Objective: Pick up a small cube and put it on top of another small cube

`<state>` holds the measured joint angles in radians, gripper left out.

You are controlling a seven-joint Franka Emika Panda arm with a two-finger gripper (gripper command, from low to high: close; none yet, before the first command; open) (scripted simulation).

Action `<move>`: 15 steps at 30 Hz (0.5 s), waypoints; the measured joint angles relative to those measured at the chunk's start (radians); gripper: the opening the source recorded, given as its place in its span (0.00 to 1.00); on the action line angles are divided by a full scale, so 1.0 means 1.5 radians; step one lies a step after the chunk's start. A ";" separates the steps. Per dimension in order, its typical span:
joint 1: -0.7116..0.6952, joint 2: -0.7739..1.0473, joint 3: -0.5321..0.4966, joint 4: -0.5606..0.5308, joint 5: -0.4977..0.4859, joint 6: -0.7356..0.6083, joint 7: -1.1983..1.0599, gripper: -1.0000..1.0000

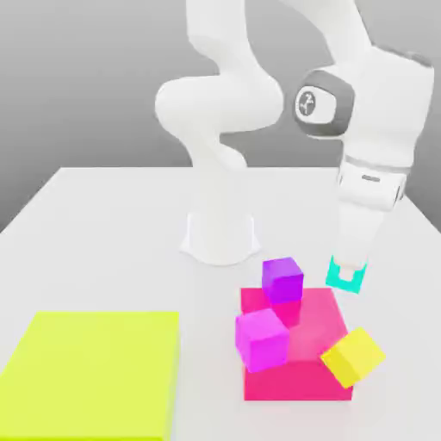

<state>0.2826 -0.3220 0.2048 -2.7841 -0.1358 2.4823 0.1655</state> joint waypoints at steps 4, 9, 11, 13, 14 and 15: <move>0.014 -0.096 -0.051 -0.045 0.035 -0.052 -0.094 0.00; 0.038 -0.215 -0.119 -0.106 0.079 -0.117 -0.207 0.00; 0.044 -0.214 -0.130 -0.129 0.091 -0.098 -0.224 0.00; 0.045 -0.180 -0.132 -0.145 0.094 -0.049 -0.228 0.00; 0.045 -0.159 -0.132 -0.152 0.095 -0.022 -0.229 0.00; 0.045 -0.138 -0.132 -0.158 0.096 0.006 -0.230 0.00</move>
<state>0.3494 -0.5289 0.0073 -3.0218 0.0075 2.4911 -0.1797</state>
